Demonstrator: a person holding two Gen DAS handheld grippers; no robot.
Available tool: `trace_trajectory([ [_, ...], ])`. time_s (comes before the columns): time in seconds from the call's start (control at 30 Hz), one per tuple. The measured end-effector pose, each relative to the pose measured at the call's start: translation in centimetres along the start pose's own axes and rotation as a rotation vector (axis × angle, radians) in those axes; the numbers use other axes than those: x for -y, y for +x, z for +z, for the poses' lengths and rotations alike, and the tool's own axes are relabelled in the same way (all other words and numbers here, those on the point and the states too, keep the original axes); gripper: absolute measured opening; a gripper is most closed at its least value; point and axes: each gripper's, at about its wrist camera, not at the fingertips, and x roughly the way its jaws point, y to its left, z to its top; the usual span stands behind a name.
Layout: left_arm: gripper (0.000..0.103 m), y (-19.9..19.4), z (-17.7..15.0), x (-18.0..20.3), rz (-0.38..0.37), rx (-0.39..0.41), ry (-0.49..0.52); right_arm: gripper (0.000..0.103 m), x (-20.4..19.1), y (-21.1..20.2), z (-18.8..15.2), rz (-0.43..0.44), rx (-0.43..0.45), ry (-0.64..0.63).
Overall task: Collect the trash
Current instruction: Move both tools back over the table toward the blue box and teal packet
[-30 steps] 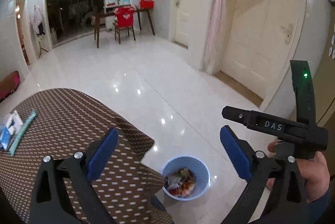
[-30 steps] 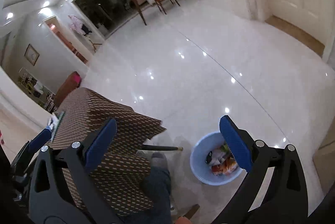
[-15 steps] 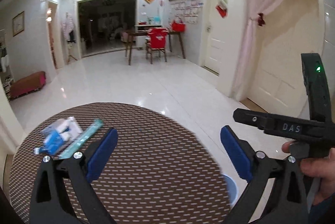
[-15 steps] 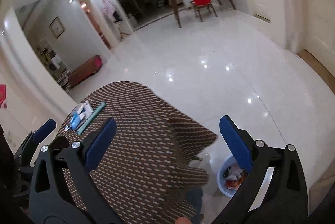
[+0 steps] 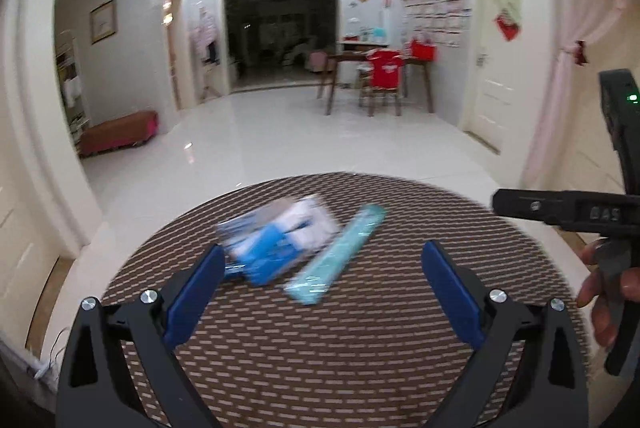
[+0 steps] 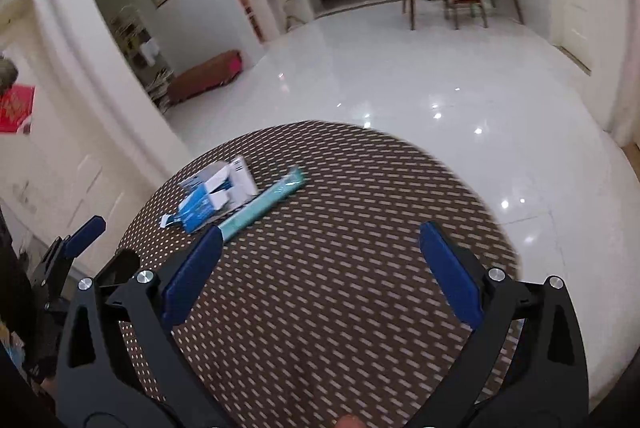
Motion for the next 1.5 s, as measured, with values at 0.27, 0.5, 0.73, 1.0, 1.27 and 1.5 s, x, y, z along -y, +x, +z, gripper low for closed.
trace_trajectory([
  [0.27, 0.097, 4.9, -1.1, -7.6, 0.056, -0.1, -0.047, 0.097, -5.4, 9.1, 2.1, 0.037, -0.129, -0.141],
  [0.5, 0.097, 7.9, -0.5, -7.5, 0.006, -0.142, 0.085, 0.097, -5.5, 13.8, 1.8, 0.0, -0.152, -0.088],
  [0.73, 0.097, 13.2, 0.1, -5.2, -0.08, -0.256, 0.317, 0.097, -1.4, 13.1, 1.5, -0.02, -0.09, 0.051],
  [1.0, 0.067, 15.8, 0.6, -4.6, -0.166, -0.309, 0.302, 0.097, 1.9, 12.7, 1.4, -0.024, -0.099, 0.103],
  [1.27, 0.06, 14.7, 1.0, -5.4, -0.161, -0.256, 0.206, 0.097, -0.1, 13.4, 0.9, -0.014, -0.119, 0.048],
  [1.5, 0.054, 12.8, 2.2, -10.0, -0.129, -0.155, 0.008, 0.097, -4.9, 15.0, 0.0, -0.058, -0.158, -0.036],
])
